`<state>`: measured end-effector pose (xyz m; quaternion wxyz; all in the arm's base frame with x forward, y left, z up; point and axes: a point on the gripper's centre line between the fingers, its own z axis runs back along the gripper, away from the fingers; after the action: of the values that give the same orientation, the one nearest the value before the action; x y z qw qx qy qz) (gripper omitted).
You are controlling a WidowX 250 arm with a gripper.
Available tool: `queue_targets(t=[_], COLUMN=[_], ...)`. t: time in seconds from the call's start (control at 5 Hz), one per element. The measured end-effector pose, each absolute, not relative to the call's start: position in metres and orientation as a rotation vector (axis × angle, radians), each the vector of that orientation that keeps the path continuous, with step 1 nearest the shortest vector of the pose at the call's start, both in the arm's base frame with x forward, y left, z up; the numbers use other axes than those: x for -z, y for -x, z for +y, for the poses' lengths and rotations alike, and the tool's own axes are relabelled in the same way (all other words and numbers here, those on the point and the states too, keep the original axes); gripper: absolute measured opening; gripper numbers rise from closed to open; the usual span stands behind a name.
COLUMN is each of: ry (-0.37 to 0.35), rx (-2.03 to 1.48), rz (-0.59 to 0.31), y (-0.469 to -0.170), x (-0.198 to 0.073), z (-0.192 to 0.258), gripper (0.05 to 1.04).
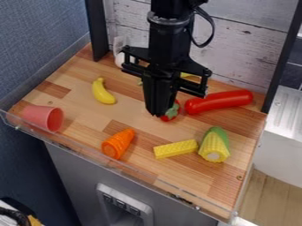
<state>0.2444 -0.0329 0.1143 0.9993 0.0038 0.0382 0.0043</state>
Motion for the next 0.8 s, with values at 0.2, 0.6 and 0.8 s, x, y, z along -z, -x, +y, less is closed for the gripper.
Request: queue_targets(t=[0.2, 0.6, 0.8], ry=[-0.004, -0.004, 0.001], rx=[-0.124, -0.524, -0.735], rz=[0.090, 0.095, 0.095], y=[-0.257, -0.324, -0.358], x=[-0.115, -0.120, -0.118], z=[-0.040, -0.057, -0.063], gripper=[0.061, 0.064, 0.070])
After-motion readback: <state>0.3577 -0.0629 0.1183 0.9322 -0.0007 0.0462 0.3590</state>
